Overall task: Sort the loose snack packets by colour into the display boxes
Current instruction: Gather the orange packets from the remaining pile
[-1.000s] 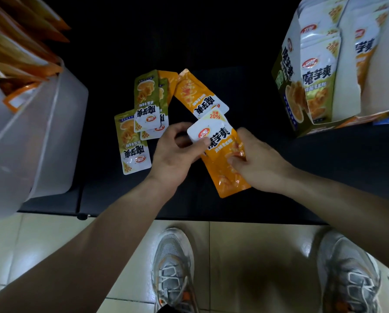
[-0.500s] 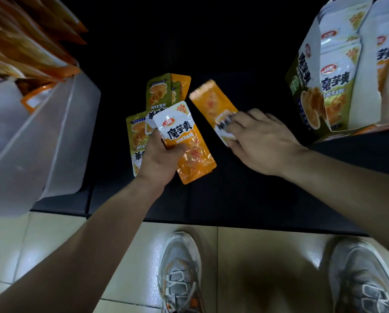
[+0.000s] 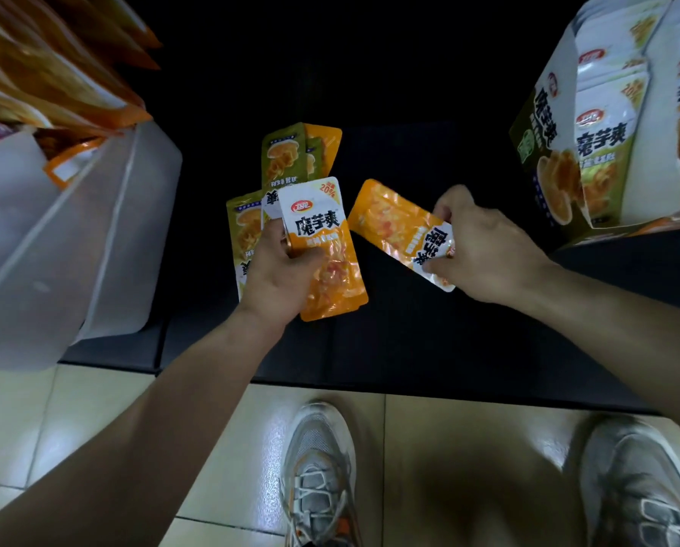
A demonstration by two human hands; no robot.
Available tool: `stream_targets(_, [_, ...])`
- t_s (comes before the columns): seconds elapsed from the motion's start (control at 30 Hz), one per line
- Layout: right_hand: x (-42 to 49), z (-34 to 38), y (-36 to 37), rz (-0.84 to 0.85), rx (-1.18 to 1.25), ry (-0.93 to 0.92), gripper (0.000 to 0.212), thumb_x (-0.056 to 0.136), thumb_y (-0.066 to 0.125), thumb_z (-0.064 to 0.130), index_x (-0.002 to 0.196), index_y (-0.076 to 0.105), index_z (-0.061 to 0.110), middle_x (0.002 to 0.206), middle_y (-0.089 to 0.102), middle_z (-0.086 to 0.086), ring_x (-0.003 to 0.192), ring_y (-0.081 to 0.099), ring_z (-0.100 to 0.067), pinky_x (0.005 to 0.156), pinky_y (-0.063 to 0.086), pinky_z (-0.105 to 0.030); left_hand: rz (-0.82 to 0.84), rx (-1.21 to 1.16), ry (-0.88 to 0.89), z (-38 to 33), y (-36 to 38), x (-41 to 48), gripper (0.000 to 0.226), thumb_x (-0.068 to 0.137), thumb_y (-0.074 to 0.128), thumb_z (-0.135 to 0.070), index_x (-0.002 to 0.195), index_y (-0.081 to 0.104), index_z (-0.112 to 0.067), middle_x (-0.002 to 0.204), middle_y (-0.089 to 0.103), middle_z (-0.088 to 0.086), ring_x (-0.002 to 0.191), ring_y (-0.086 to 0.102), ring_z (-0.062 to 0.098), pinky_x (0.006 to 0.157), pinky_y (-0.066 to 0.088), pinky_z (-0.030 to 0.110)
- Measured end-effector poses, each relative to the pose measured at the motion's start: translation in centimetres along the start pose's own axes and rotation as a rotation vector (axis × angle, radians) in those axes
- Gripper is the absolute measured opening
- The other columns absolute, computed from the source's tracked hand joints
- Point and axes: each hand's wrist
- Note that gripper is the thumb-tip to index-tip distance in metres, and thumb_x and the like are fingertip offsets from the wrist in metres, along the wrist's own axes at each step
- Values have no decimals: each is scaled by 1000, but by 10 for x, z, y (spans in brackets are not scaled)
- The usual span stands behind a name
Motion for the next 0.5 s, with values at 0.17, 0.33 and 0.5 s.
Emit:
stream_targets(0.17, [-8, -5, -20, 99, 109, -196, 22, 93, 67, 19, 99, 68, 40, 101, 59, 15, 86, 56, 4, 72, 42, -16, -143, -28, 46, -11, -16, 7, 41, 89, 67, -8, 126, 52, -21, 105, 69, -9, 93, 69, 3, 72, 56, 23])
stream_targets(0.33, [-8, 4, -37, 240, 275, -222, 17, 95, 66, 22, 97, 71, 38, 94, 68, 21, 90, 63, 3, 76, 45, -18, -31, 13, 101, -21, -13, 1, 42, 91, 62, -2, 121, 50, -29, 94, 66, -14, 75, 64, -14, 59, 50, 10])
stream_targets(0.5, [-2, 17, -30, 49, 403, -148, 8, 90, 74, 22, 94, 71, 16, 89, 74, 5, 81, 70, -7, 78, 58, -35, 259, 46, 40, -24, 16, -17, 34, 89, 61, -4, 113, 58, -27, 101, 71, -3, 91, 69, 11, 77, 55, 35])
Point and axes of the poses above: each hand's wrist, its own x-axis towards the middle knuckle, its own y-axis out of the palm, z = x × y
